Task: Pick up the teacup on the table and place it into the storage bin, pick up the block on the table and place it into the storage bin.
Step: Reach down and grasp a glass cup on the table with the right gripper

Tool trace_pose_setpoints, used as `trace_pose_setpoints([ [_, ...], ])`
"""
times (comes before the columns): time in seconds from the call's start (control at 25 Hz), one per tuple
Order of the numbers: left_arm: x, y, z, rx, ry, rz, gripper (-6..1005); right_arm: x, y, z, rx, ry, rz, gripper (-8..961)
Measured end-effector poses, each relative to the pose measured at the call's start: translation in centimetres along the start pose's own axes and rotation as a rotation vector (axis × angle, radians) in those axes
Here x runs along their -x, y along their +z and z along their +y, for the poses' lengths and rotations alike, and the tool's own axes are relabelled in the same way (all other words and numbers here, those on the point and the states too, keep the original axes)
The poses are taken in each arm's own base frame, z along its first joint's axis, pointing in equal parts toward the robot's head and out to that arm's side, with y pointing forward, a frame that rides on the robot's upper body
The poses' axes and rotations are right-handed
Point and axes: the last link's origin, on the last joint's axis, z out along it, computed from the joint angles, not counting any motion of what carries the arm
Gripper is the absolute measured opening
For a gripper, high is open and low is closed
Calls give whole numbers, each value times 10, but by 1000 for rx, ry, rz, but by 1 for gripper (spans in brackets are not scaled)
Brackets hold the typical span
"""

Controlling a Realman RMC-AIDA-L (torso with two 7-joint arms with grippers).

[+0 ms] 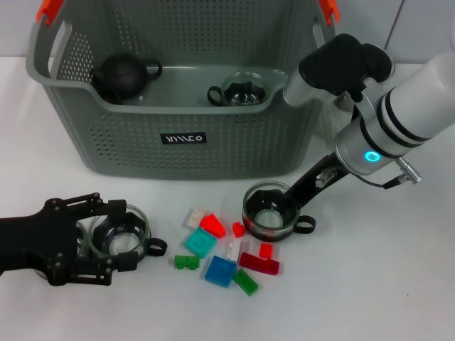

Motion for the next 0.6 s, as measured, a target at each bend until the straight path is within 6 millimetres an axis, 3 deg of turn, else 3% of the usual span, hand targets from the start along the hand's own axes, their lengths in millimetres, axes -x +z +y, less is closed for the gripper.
trace_pose_setpoints([
  [0.24,0,0,0,-1,0,0,935,-1,2,-1,-2,6,6,263],
  [0.6,0,0,0,-3,0,0,935,1,0,-2,0,13,1,227],
])
